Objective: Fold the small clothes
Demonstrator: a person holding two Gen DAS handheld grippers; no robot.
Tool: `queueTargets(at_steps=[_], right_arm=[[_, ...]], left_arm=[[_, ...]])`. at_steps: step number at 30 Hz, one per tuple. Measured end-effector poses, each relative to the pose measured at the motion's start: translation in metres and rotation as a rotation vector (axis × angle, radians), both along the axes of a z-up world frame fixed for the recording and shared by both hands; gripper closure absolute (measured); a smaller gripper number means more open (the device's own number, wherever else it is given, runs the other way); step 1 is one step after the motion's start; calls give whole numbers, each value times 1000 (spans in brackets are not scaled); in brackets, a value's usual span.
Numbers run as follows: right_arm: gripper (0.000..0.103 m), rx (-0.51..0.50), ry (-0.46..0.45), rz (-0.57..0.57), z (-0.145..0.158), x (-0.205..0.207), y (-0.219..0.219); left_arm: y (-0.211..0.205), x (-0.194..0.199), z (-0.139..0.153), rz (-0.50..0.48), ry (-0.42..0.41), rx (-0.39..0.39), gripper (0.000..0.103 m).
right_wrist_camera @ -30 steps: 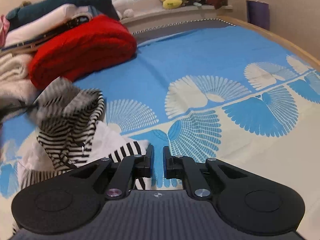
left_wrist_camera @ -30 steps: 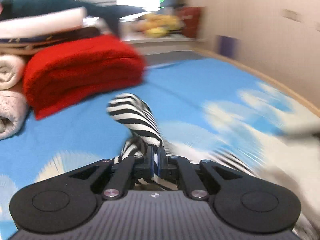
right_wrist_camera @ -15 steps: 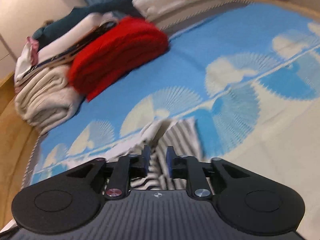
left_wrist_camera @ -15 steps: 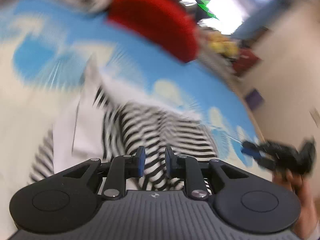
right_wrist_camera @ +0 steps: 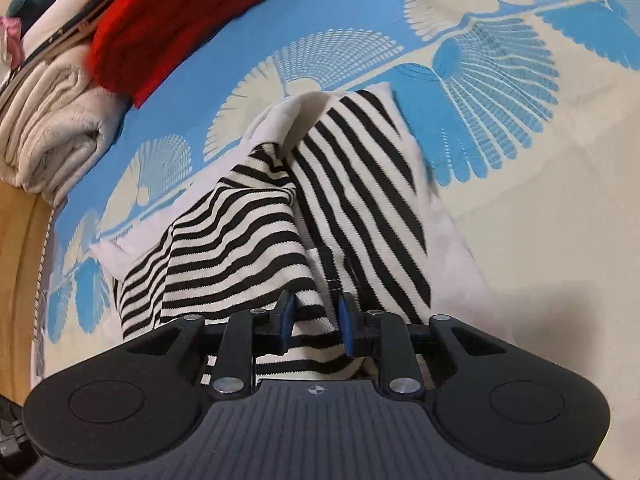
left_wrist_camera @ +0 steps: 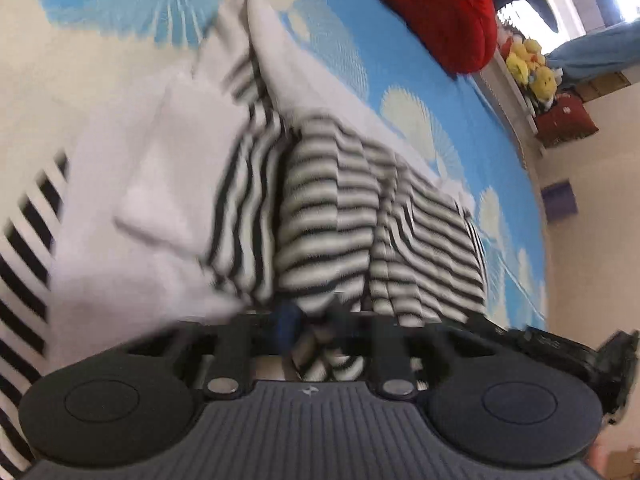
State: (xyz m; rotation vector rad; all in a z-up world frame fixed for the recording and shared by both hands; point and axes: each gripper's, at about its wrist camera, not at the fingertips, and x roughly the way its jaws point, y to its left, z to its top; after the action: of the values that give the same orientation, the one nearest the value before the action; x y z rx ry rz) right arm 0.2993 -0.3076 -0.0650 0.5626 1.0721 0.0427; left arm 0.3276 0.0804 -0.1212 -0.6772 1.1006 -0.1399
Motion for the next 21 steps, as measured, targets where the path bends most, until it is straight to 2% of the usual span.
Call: queueTargets(at_steps=[1,3,5,6,8,9,11,13,15,16,17,18,20,21], right_arm=[[102,-2,-12,9,2,1,2],[102,32,-73,-12,12,-1,0],[102,128,-199,-72,35,-9,-11],[102,168,-270,-91,49,-15,-17],[102,202,-393,-102,70,-28,-23],[102,211,-435,-103,78,-36,-27],[102,218,-411,-98,75,-45,-29],[102,139,-231,-59,50,-44,-21],[101,16,4,-40,10,-45,-13],[97,-16,74,-43,-3,-47,-11],[97,-29,113,-54,-11,-50,-11],[97,-26,106,-72,-12,-53,-11],[97,-21,42,-76,-3,-54,-9],[90,-21,6,-72,3,-54,-7]], left_arm=[[5,-1,9,16,-45,16,100],[15,-8,41,53,-198,89,100],[32,-19,73,105,-374,132,100],[41,-25,85,130,-436,140,100],[58,-33,93,166,-472,116,100],[65,-35,88,170,-441,84,100],[71,-31,67,132,-307,35,100],[71,-26,38,86,-103,43,99],[76,-27,22,85,13,65,98],[80,-28,22,100,14,54,98],[83,-29,25,116,-8,38,93],[86,-29,29,127,-29,28,82],[86,-28,36,134,-63,25,70],[83,-25,37,127,-66,26,70]])
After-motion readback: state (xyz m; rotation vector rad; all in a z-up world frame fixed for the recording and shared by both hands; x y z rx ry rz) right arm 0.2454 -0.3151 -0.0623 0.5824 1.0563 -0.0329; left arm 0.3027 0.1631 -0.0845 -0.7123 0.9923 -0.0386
